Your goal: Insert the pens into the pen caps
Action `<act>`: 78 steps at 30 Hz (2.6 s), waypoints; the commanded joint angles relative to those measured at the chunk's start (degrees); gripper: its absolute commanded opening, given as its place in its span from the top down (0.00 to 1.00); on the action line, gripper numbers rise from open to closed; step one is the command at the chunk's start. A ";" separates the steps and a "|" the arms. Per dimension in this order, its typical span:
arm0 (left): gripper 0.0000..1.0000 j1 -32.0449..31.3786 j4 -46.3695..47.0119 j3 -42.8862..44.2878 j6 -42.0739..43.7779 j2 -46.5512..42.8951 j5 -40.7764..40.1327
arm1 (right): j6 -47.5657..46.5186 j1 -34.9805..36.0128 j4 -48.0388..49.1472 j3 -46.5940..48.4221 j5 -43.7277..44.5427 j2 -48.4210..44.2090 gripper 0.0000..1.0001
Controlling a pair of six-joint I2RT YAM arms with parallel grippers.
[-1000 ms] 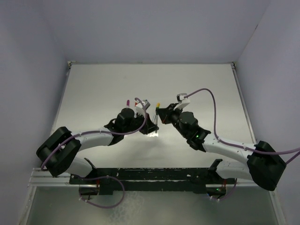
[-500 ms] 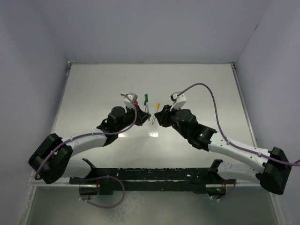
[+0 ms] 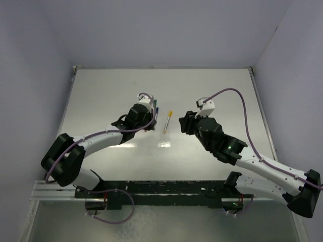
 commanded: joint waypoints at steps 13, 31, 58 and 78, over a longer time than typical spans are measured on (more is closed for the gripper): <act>0.94 0.32 -8.94 17.34 4.24 18.05 3.75 | 3.56 -0.06 -7.35 1.30 5.91 1.34 0.52; 0.92 0.67 -13.36 22.20 1.29 25.14 2.17 | 5.25 -0.06 -7.33 -0.62 5.03 1.68 0.51; 0.75 0.65 -14.38 21.49 -0.79 22.67 2.67 | 5.83 -0.06 -6.97 -0.93 4.65 2.55 0.51; 0.70 1.08 -12.14 14.85 2.01 -2.92 0.38 | 3.42 -1.03 -4.43 -5.94 11.72 -2.31 0.49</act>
